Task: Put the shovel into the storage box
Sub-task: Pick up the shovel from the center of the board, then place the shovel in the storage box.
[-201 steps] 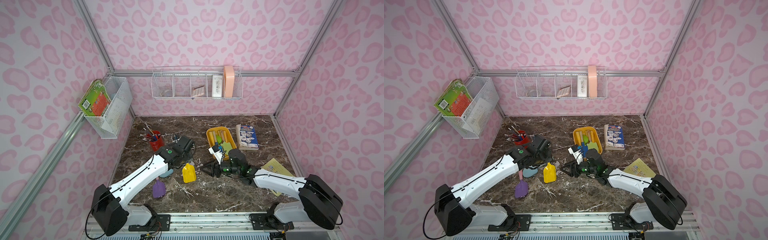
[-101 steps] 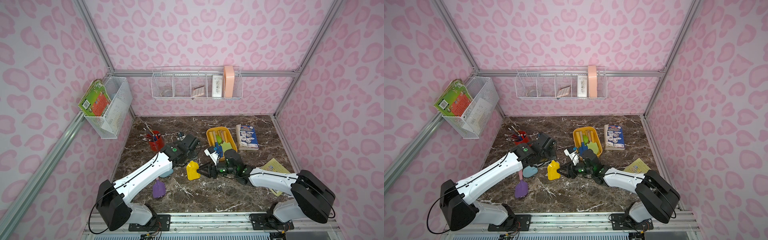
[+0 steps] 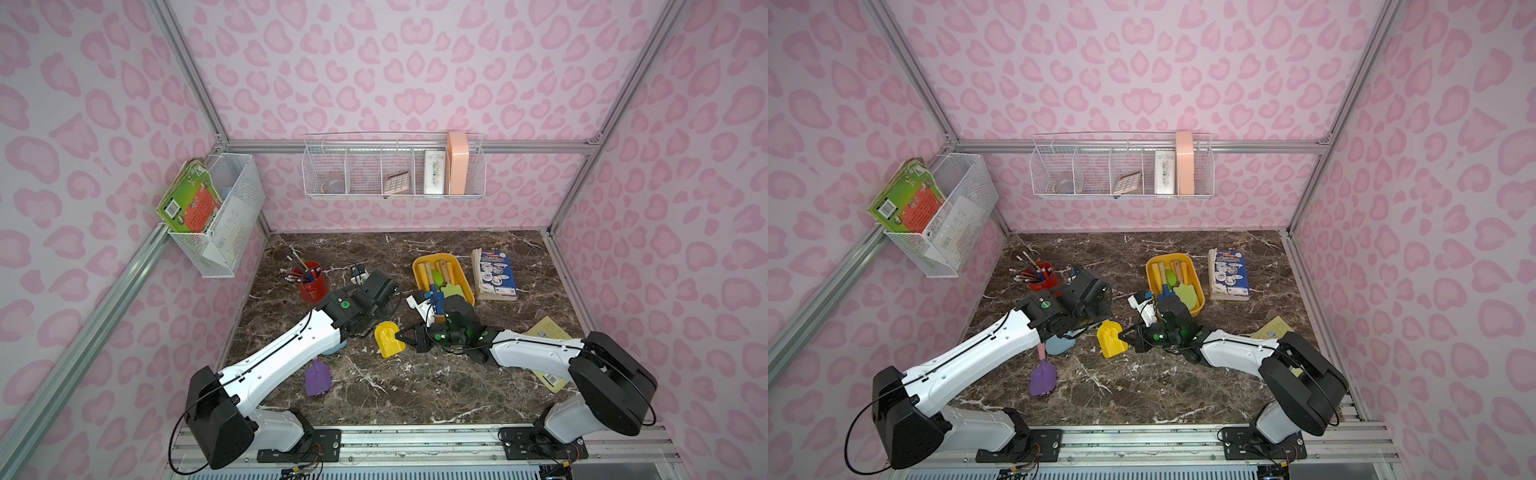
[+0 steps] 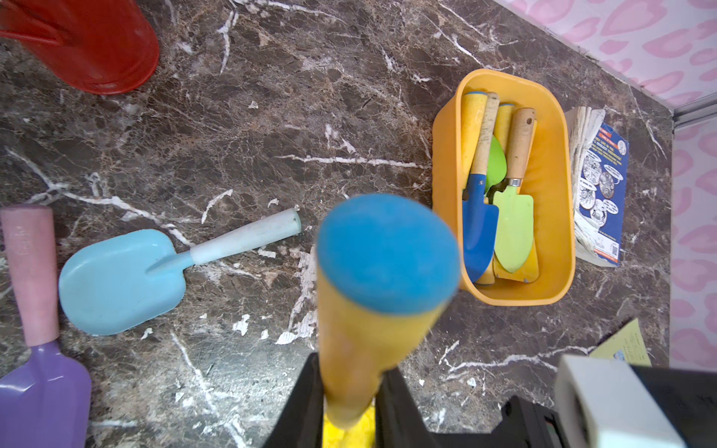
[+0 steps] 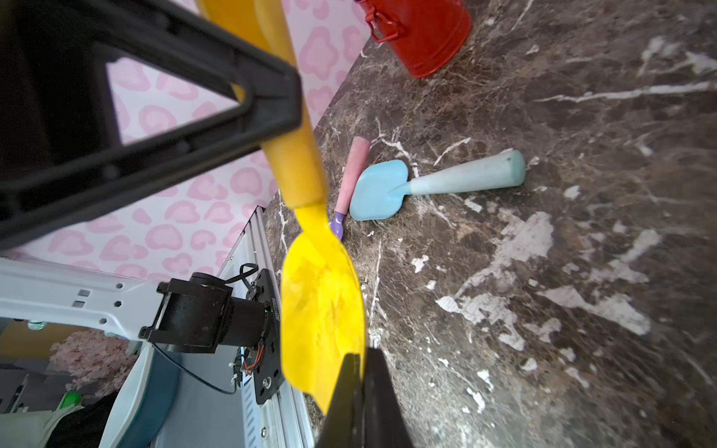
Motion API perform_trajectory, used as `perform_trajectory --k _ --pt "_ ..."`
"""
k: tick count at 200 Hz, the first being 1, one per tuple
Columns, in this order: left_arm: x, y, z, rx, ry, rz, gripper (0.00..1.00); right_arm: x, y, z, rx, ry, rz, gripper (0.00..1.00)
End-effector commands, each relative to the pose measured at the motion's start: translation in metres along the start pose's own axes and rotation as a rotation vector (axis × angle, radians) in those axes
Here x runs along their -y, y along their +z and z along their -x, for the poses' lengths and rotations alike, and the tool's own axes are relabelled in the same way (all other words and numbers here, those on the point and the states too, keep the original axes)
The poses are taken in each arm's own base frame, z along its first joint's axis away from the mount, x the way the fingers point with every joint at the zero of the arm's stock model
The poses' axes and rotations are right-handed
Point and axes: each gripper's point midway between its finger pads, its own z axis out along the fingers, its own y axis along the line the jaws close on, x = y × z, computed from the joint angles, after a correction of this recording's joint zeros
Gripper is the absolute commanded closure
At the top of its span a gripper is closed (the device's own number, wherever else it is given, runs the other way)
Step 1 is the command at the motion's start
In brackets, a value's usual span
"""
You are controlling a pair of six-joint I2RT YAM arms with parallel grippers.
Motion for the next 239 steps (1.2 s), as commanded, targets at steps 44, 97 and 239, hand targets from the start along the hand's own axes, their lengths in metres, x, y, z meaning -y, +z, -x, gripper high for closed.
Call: perform_trajectory --k 44,97,239 --pt "0.010 -0.008 0.010 0.022 0.027 -0.028 0.56 0.018 -0.011 0.017 0.003 0.032 -0.095 1.00" --pt "0.007 -0.028 0.019 0.062 0.069 -0.054 0.45 0.060 -0.049 0.041 0.010 0.063 -0.290 1.00" --pt "-0.046 -0.011 -0.020 0.000 0.049 0.041 0.45 0.188 -0.101 0.082 0.003 0.158 -0.632 1.00"
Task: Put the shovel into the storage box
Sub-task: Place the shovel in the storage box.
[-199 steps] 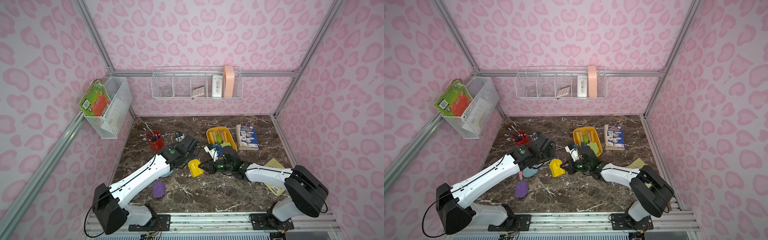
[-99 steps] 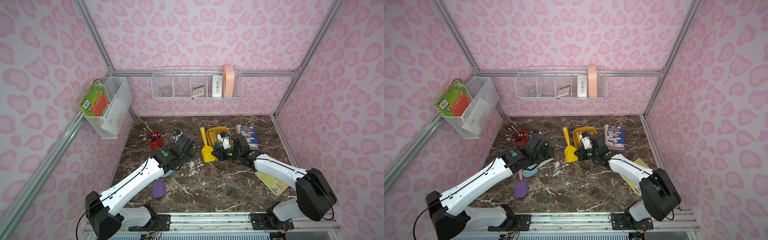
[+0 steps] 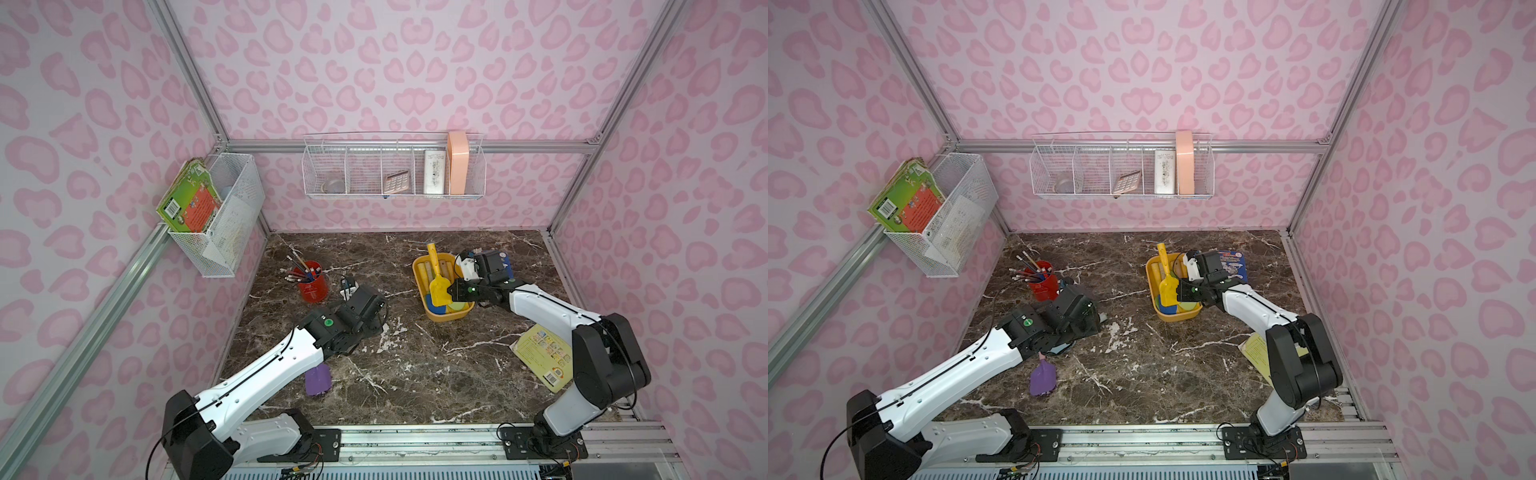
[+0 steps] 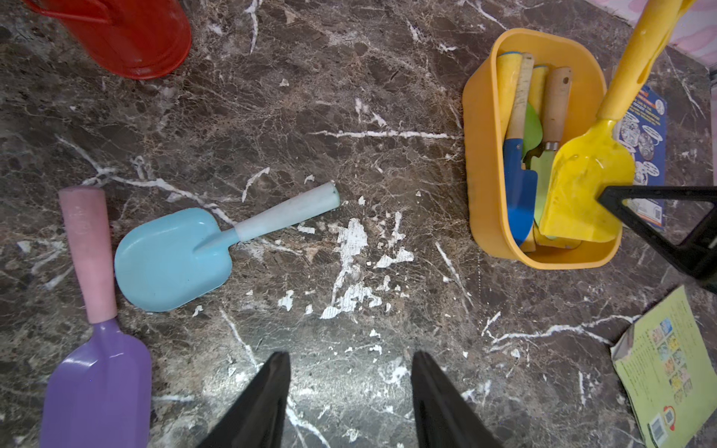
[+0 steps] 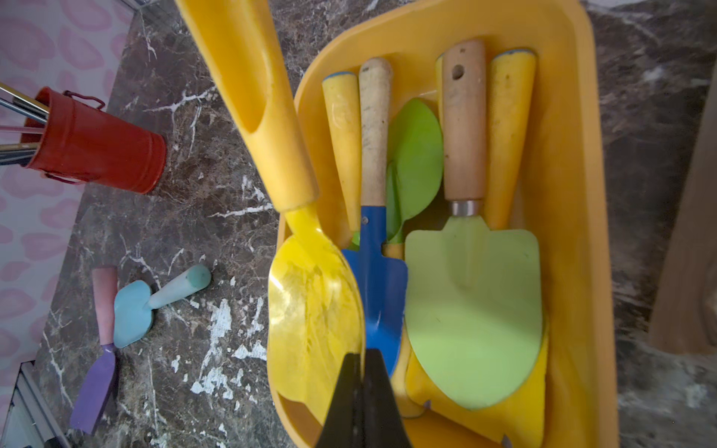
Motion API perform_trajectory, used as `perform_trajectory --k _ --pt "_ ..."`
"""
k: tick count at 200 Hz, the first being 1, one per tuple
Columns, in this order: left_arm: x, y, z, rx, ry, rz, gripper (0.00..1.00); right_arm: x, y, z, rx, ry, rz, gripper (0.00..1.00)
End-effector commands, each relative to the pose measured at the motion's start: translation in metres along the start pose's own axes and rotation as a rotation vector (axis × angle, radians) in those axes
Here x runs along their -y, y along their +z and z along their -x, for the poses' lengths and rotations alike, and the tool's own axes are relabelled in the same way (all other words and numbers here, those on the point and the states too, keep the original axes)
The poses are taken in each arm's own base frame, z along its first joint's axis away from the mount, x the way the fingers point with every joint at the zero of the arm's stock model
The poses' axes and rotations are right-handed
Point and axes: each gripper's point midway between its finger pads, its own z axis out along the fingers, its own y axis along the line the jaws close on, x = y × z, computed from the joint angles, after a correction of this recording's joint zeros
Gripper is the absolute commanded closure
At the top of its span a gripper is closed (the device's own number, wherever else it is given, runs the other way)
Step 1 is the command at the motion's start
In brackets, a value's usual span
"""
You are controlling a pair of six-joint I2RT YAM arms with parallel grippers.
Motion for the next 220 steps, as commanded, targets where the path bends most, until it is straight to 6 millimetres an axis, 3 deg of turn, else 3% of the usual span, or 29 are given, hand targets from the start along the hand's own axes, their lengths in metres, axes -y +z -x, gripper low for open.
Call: perform_trajectory --k 1,34,117,146,168,220 --pt "-0.005 0.000 0.001 0.011 -0.009 0.024 0.45 0.005 0.010 -0.006 -0.038 -0.011 -0.008 1.00" --pt "-0.007 0.001 0.000 0.009 -0.011 0.033 0.44 0.007 0.026 -0.021 -0.095 0.006 0.016 1.00" --pt "-0.011 0.007 -0.006 -0.008 -0.020 0.048 0.45 0.002 0.036 -0.038 -0.146 0.006 0.042 1.00" --pt "-0.012 0.006 -0.006 -0.008 -0.022 0.052 0.45 0.001 0.034 -0.036 -0.134 0.003 0.035 0.81" --pt "-0.012 0.007 -0.006 -0.010 -0.022 0.053 0.45 0.002 0.030 -0.030 -0.118 -0.004 0.021 0.72" --pt "-0.020 0.002 -0.001 0.011 -0.018 0.083 0.43 -0.009 0.011 -0.016 -0.071 -0.019 0.034 0.71"
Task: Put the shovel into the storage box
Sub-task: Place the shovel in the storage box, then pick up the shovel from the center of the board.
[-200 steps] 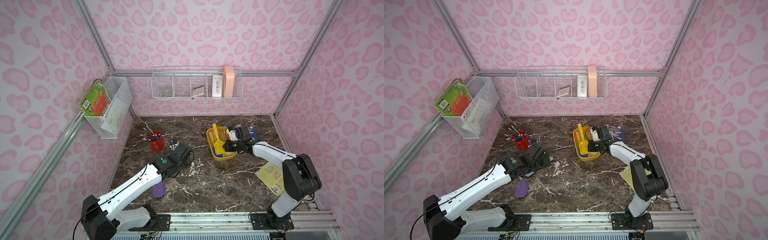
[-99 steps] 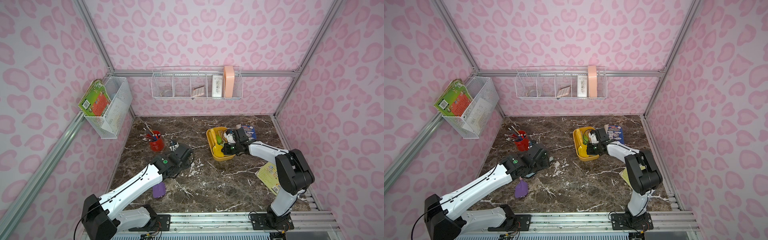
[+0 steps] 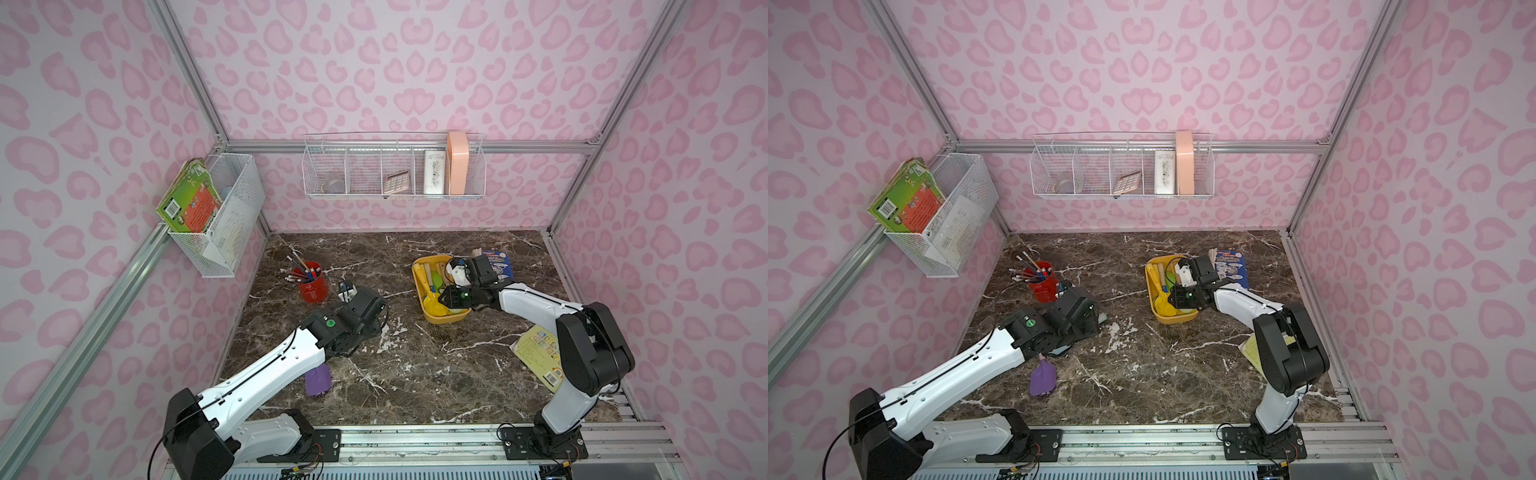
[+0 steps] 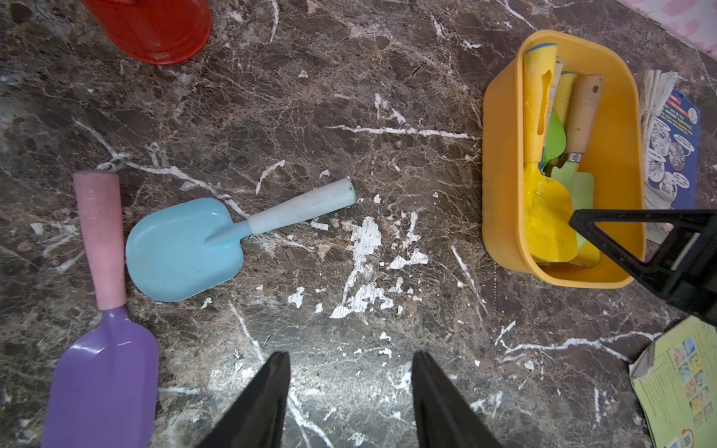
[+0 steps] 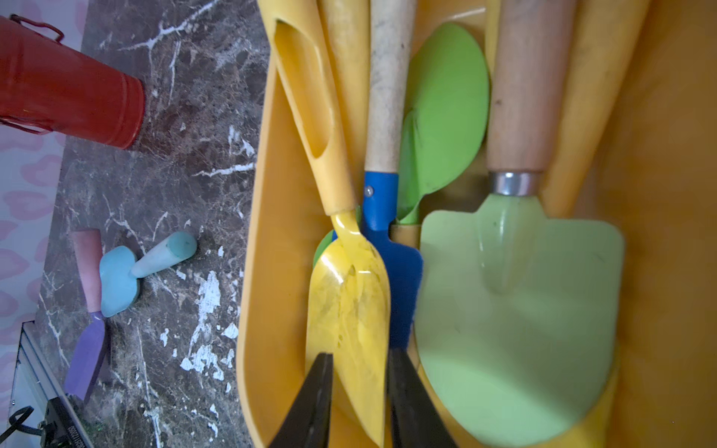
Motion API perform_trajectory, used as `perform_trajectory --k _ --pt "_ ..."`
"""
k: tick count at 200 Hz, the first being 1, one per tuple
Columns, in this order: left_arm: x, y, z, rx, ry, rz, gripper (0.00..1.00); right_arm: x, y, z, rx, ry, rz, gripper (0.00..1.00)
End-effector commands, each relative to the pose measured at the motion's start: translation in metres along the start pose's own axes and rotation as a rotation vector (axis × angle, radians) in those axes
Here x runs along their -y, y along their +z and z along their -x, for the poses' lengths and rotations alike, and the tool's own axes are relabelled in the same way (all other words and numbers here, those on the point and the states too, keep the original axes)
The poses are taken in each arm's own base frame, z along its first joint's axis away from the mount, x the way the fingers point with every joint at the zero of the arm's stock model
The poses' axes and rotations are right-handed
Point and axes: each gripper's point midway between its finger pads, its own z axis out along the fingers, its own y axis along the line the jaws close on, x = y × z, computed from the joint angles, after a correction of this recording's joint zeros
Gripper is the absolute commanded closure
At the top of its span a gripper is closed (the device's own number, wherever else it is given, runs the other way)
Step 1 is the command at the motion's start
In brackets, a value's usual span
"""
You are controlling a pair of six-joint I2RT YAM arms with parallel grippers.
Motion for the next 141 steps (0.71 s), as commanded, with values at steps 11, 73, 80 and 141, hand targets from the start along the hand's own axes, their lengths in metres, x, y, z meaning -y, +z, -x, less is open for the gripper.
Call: perform_trajectory --k 11,73,80,141 --pt "-0.014 -0.005 0.005 0.022 0.012 0.046 0.43 -0.005 -0.016 0.005 0.031 -0.008 -0.006 0.71" --pt "-0.048 -0.014 0.011 0.058 -0.004 0.114 0.39 -0.026 -0.046 0.007 0.120 -0.020 0.069 0.71" --pt "-0.054 -0.015 0.010 0.055 -0.007 0.128 0.38 -0.031 -0.052 0.007 0.139 -0.023 0.092 0.69" --pt "-0.096 -0.014 -0.001 0.028 -0.033 0.223 0.38 -0.078 -0.067 -0.017 0.190 -0.115 0.210 0.65"
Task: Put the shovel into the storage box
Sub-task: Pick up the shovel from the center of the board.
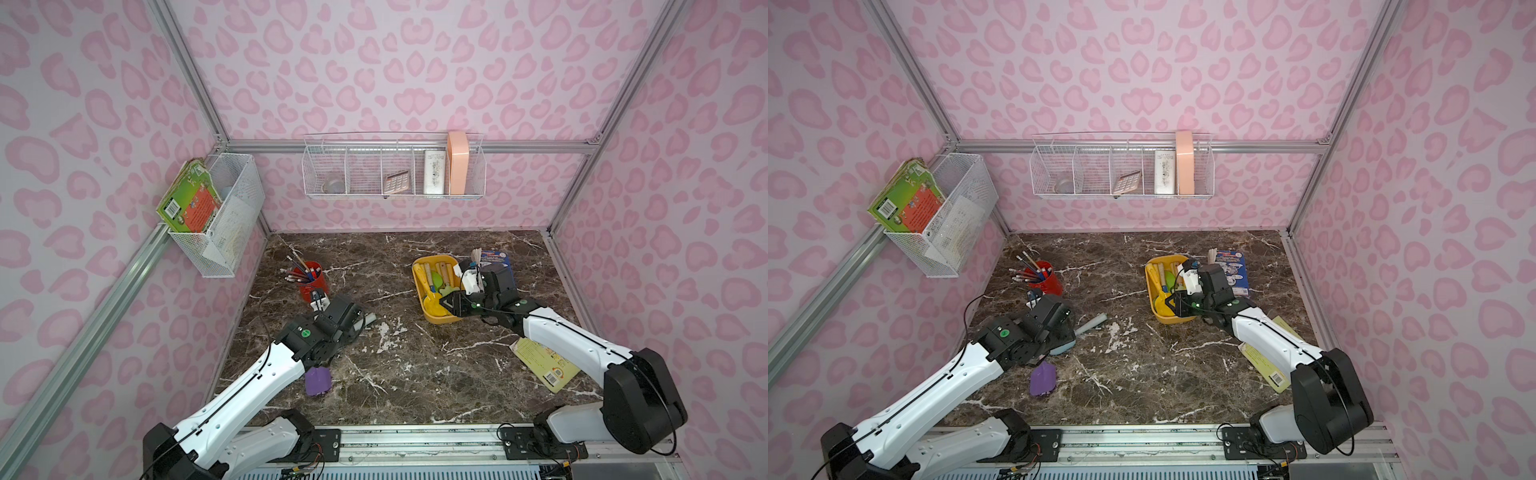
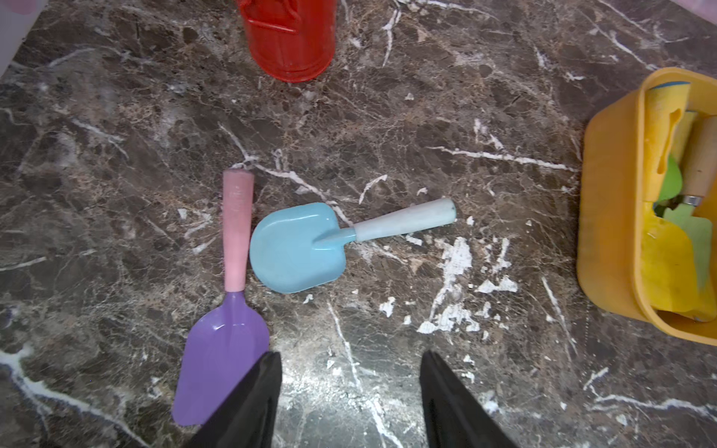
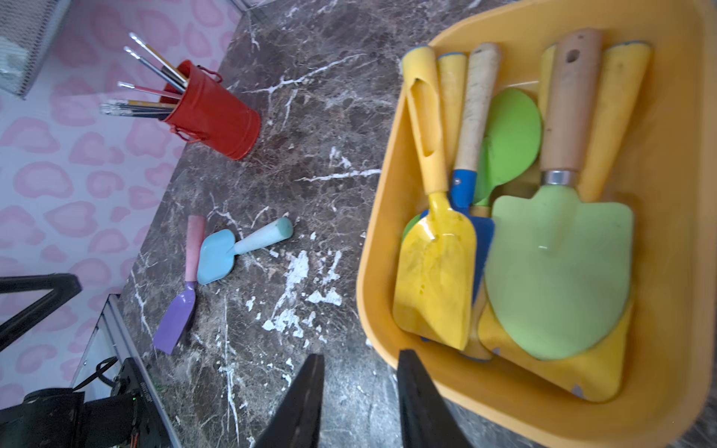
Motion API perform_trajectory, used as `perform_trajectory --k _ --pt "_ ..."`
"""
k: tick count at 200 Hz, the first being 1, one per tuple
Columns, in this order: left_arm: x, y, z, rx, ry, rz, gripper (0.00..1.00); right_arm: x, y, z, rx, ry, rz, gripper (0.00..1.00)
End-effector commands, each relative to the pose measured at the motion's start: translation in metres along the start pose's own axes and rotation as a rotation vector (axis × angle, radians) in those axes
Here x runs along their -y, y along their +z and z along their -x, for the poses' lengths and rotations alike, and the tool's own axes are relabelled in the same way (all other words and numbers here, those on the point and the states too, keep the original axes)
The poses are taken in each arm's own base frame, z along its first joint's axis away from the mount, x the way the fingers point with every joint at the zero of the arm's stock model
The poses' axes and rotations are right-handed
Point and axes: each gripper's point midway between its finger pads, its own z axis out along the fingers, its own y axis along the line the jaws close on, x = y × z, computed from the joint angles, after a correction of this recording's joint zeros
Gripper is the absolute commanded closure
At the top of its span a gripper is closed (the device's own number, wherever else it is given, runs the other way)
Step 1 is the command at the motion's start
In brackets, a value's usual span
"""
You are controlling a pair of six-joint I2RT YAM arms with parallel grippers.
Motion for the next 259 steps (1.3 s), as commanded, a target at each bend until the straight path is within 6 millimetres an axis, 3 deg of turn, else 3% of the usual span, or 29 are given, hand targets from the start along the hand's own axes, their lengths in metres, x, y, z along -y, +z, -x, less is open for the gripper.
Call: perform_trajectory --k 1,72,138,177,259 --pt "-0.019 0.002 -0.006 -0.019 0.019 0.065 0.38 -0.022 0.001 0.000 0.028 -0.033 0.064 0.65" --pt "-0.066 0.029 -0.014 -0.070 -0.078 0.187 0.37 -0.065 0.010 -0.041 -0.018 -0.099 0.167 0.65" --pt "-0.086 0.072 -0.013 -0.141 -0.137 0.265 0.41 -0.064 0.011 -0.075 -0.066 -0.080 0.178 0.65" --pt "-0.095 0.097 -0.023 -0.192 -0.149 0.314 0.45 -0.063 0.008 -0.078 -0.061 -0.076 0.174 0.65" --pt "-0.109 0.124 -0.042 -0.262 -0.145 0.374 0.51 -0.065 0.009 -0.074 -0.056 -0.076 0.179 0.65"
